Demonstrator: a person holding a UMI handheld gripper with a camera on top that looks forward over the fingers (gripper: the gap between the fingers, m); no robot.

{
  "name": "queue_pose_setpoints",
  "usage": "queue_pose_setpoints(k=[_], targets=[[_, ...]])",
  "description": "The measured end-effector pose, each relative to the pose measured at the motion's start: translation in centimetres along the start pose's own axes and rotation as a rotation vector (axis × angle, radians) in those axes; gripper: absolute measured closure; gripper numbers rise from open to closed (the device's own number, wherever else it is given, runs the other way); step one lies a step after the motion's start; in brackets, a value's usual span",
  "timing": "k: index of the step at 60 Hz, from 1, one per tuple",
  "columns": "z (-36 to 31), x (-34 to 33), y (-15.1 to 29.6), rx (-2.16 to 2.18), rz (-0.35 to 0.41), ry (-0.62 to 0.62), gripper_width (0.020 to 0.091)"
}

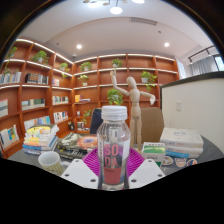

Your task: Pour water

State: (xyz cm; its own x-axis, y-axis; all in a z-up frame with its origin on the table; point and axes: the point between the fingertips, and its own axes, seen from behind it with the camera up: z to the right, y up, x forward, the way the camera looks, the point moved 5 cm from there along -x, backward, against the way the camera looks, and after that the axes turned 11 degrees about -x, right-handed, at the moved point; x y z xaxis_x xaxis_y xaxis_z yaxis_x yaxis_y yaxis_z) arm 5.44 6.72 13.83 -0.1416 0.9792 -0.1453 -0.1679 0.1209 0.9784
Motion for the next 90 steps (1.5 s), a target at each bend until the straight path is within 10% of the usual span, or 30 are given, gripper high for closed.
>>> queue_pose_setpoints(k=[29,40,48,90], targets=[[-1.3,1.4,-3.5,-0.048,0.017,-0.047,0.0773],[-1.4,1.3,-3.7,-0.039,-0.013,-0.052,0.0601],[-1.5,-0.3,-4.7,-0.003,-0.085,-0.064,0.0248],[-3.0,-16.4,-4.3,0.026,-0.163,-0.25,0.0251]])
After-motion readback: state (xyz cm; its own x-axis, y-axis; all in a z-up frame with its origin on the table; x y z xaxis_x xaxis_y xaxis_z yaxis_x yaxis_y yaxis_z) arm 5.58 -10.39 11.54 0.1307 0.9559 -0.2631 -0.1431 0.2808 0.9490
